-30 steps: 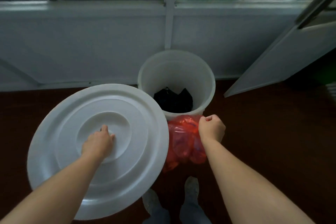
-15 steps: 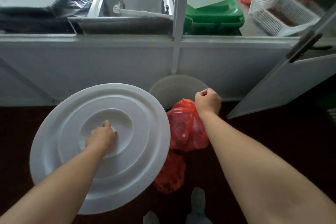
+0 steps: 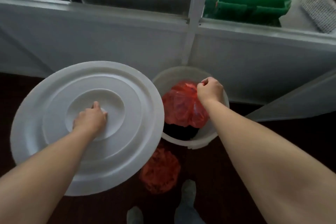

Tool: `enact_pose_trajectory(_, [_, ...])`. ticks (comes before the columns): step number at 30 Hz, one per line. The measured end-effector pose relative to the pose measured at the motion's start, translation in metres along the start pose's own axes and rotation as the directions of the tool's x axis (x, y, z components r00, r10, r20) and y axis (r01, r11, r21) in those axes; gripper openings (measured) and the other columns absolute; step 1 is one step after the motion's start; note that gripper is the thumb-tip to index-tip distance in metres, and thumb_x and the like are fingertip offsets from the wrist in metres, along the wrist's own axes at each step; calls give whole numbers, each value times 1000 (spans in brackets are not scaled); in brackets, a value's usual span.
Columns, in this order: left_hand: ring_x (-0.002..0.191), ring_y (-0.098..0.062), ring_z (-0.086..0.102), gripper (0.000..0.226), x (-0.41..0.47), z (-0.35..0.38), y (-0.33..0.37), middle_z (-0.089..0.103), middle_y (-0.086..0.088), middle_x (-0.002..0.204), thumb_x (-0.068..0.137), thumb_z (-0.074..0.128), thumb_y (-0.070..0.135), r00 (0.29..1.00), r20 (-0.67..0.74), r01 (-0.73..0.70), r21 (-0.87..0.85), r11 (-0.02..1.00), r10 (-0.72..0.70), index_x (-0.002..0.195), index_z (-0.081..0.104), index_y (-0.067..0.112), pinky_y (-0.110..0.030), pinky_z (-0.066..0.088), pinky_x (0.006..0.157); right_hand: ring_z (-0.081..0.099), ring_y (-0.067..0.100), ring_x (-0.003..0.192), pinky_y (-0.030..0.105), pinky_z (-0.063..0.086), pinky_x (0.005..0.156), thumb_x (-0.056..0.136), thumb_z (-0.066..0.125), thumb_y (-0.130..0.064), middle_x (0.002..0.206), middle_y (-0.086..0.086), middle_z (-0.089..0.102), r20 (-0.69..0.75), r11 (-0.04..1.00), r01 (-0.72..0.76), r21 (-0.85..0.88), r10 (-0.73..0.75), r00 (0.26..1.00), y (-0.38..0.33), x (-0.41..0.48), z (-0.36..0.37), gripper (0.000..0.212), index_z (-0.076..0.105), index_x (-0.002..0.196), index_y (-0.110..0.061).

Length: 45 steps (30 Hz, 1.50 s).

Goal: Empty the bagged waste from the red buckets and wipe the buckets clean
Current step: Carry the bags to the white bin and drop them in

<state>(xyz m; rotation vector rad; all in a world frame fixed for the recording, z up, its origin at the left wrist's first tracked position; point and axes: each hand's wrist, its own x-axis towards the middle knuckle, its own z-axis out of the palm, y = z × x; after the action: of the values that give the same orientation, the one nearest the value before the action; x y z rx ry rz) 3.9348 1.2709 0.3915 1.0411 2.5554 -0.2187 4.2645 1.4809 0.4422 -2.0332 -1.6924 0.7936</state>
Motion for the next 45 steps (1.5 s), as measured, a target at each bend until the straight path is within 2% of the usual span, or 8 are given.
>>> enact_pose_trajectory(2, [105, -47, 60, 33, 13, 13, 6, 62, -31, 116, 98, 38, 38, 1000, -9, 28, 2, 1000, -28, 119, 38, 13, -46, 41, 79, 52, 19, 77, 29, 36, 69, 88, 54, -28, 93, -3, 62, 25, 998, 7, -67, -5, 1000, 14, 18, 16, 10, 63, 89, -24])
enact_pose_trajectory(7, [105, -47, 59, 26, 34, 48, 16, 60, -33, 116, 98, 39, 35, 996, -1, 84, -11, 996, -84, 112, 37, 12, -45, 40, 78, 64, 28, 103, 29, 44, 82, 90, 57, -17, 107, 9, 72, 86, 997, 53, -50, -49, 995, 46, 55, 68, 15, 71, 96, -18])
enact_pose_trajectory(11, [107, -48, 59, 33, 37, 81, 16, 61, -33, 116, 101, 42, 39, 993, 2, 115, -4, 993, -115, 120, 40, 11, -46, 42, 80, 66, 32, 108, 34, 50, 92, 89, 57, -15, 110, 11, 73, 147, 995, 73, -73, -62, 987, 80, 69, 107, 21, 74, 100, -18])
enact_pose_trajectory(17, [108, -50, 59, 31, 39, 127, 6, 61, -34, 116, 103, 43, 37, 992, 12, 127, 13, 992, -127, 118, 41, 11, -48, 45, 85, 59, 29, 124, 29, 41, 104, 90, 56, -6, 131, 14, 67, 326, 989, 83, -122, -39, 944, 132, 74, 147, 38, 69, 126, -8])
enact_pose_trajectory(23, [106, -49, 60, 29, 30, 147, -18, 62, -32, 115, 102, 45, 37, 992, 31, 125, 15, 992, -126, 116, 41, 11, -48, 47, 85, 60, 35, 119, 33, 45, 98, 91, 54, -12, 125, 17, 68, 354, 979, 96, -178, -27, 935, 146, 49, 163, 34, 70, 121, -9])
enact_pose_trajectory(29, [108, -47, 60, 31, 18, 144, -54, 63, -30, 116, 103, 44, 39, 992, 37, 121, 4, 993, -121, 117, 42, 11, -47, 46, 85, 61, 34, 117, 31, 46, 93, 93, 53, -15, 125, 14, 68, 366, 983, 79, -166, -13, 930, 124, 8, 178, 35, 68, 124, -13])
enact_pose_trajectory(38, [107, -47, 59, 24, -8, 142, -134, 63, -30, 113, 102, 41, 36, 992, 82, 94, -15, 995, -93, 109, 39, 13, -47, 46, 85, 62, 34, 112, 35, 49, 93, 93, 56, -17, 120, 13, 68, 390, 973, 156, -171, -78, 917, 94, -99, 204, 30, 70, 119, -14])
enact_pose_trajectory(45, [109, -45, 59, 27, -30, 177, -169, 63, -28, 114, 103, 41, 36, 984, 166, 63, -27, 998, -57, 114, 40, 11, -46, 46, 85, 61, 34, 114, 36, 48, 92, 96, 55, -19, 122, 16, 65, 469, 945, 199, -261, -57, 882, 123, -160, 232, 30, 67, 122, -10])
